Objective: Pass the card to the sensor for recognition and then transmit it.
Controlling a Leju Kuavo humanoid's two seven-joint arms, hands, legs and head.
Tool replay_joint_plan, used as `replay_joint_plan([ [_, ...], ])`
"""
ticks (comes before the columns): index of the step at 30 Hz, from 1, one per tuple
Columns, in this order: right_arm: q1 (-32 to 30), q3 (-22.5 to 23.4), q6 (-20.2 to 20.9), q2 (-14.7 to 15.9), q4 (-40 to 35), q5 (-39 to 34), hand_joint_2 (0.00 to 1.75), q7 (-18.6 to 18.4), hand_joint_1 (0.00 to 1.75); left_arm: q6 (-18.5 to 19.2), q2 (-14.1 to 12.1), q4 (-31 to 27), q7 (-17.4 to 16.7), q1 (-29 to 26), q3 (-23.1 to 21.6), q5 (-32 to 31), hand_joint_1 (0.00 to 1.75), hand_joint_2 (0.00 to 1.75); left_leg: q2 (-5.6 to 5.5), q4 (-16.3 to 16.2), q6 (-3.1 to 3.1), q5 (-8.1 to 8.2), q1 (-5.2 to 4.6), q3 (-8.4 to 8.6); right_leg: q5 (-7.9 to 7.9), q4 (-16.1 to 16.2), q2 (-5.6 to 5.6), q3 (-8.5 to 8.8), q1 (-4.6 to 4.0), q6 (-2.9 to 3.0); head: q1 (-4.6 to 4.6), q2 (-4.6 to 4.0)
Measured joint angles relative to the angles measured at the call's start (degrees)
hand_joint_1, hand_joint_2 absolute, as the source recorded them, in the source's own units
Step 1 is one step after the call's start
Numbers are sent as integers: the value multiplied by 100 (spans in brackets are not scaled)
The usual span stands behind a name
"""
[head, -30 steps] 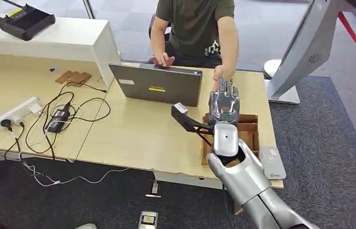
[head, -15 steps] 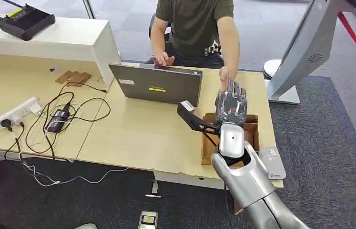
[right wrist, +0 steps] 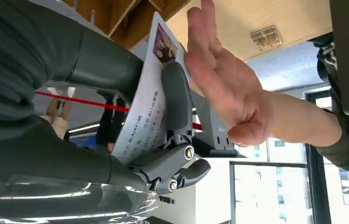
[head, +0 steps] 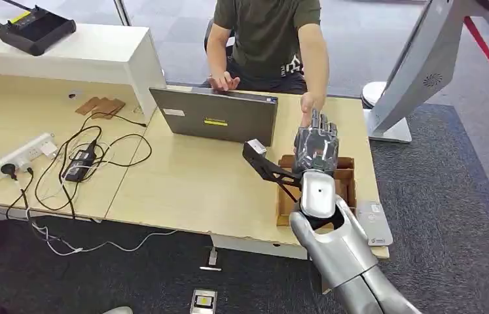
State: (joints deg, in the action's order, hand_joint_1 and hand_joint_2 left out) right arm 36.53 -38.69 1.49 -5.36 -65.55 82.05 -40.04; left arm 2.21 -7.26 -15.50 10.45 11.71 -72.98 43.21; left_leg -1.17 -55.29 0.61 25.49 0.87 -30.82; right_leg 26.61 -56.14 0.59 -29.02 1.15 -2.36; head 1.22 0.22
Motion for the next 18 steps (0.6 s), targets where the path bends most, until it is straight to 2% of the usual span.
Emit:
replay_joint_plan([
  [2, 0, 0, 4, -9, 0, -13, 175, 0, 173, 0, 0, 0, 0, 0, 0, 2, 0, 175, 0, 0, 0, 0, 0, -1, 0, 0, 0, -1, 0, 0, 0, 0],
  [3, 0, 0, 7, -15, 0, -24, 175, 0, 162, 0, 0, 0, 0, 0, 0, 4, 0, 175, 0, 0, 0, 0, 0, 0, 0, 0, 0, 0, 0, 0, 0, 0],
  [5, 1, 0, 7, -24, 0, -57, 175, 0, 171, 0, 0, 0, 0, -2, 0, 22, 0, 175, 0, 0, 0, 0, 0, -1, 0, 0, 0, 0, 0, 0, 0, 0],
  [6, 1, 0, 7, -26, 0, -66, 175, 0, 162, -4, 0, 0, 0, -3, 0, 26, 0, 175, 0, 0, 0, 0, 0, -1, 0, 0, 0, 0, 0, 0, 0, 0],
  [8, 1, -2, 9, -35, 0, -74, 175, 0, 0, -20, 0, 0, 0, -7, 0, 37, 0, 175, 0, 0, 0, 0, 0, -1, 0, 0, 0, 0, 0, 0, 0, 0],
  [18, -20, -11, 33, -98, 4, -7, 175, 0, 0, -44, 2, 0, 26, -42, 0, 66, 0, 175, 0, 0, 0, 0, 0, -1, 0, 0, 0, 0, 0, 0, 0, 0],
])
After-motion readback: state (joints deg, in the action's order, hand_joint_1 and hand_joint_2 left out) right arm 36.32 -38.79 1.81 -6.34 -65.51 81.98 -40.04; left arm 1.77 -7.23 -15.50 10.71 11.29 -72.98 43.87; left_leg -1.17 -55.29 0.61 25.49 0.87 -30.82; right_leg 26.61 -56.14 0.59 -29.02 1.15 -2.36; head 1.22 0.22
